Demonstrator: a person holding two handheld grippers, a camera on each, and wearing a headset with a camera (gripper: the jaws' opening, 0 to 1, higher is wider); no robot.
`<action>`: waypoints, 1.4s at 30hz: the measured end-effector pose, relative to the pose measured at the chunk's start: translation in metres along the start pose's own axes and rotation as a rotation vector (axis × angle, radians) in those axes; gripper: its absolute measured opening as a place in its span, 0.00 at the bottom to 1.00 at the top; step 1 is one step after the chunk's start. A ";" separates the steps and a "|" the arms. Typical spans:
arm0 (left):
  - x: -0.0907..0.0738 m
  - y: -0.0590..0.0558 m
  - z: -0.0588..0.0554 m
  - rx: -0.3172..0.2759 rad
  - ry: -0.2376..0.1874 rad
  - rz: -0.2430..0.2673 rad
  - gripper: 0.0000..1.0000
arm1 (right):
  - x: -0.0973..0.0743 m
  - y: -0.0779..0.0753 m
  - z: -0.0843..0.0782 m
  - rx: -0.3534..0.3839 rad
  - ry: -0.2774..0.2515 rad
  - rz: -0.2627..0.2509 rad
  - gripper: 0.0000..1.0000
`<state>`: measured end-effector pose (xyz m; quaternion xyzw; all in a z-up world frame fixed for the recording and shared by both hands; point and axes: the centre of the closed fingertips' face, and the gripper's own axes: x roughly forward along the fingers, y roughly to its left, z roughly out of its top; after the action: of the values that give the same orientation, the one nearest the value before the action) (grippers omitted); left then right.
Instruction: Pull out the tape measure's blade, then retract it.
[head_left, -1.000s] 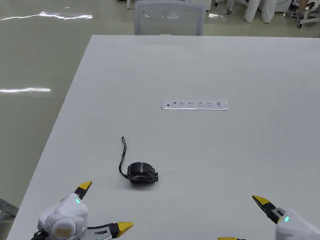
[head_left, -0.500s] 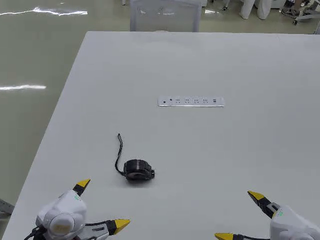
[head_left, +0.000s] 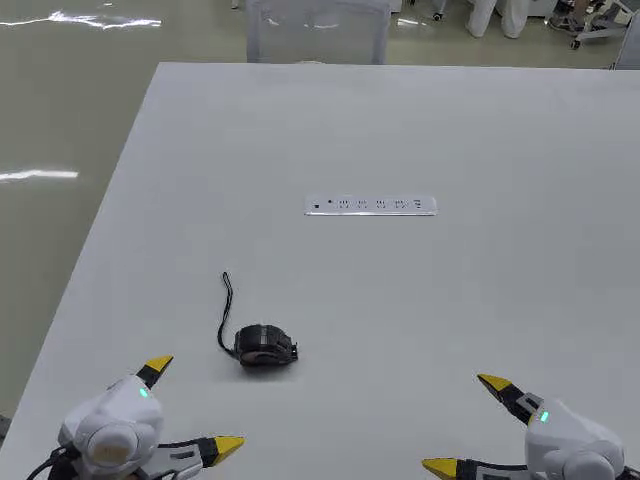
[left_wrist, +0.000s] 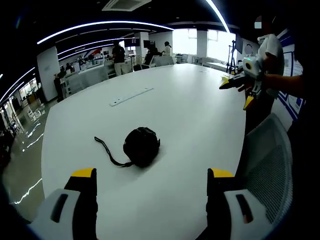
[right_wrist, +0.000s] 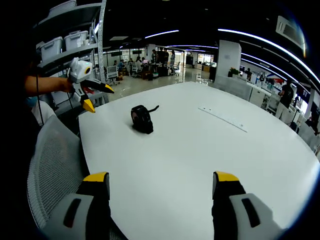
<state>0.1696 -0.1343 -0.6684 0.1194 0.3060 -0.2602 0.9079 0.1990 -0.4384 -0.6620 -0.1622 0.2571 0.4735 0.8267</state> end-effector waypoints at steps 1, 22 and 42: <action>0.001 0.001 -0.001 0.008 0.009 -0.004 0.88 | 0.002 -0.001 0.000 -0.003 0.004 0.006 0.85; 0.033 0.018 -0.003 0.179 0.126 -0.099 0.70 | 0.028 -0.015 0.005 -0.117 0.037 0.114 0.71; 0.068 0.034 0.006 0.315 0.179 -0.198 0.57 | 0.066 -0.028 0.022 -0.202 0.016 0.238 0.64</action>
<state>0.2377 -0.1350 -0.7034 0.2519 0.3510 -0.3811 0.8174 0.2567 -0.3948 -0.6816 -0.2167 0.2321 0.5904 0.7420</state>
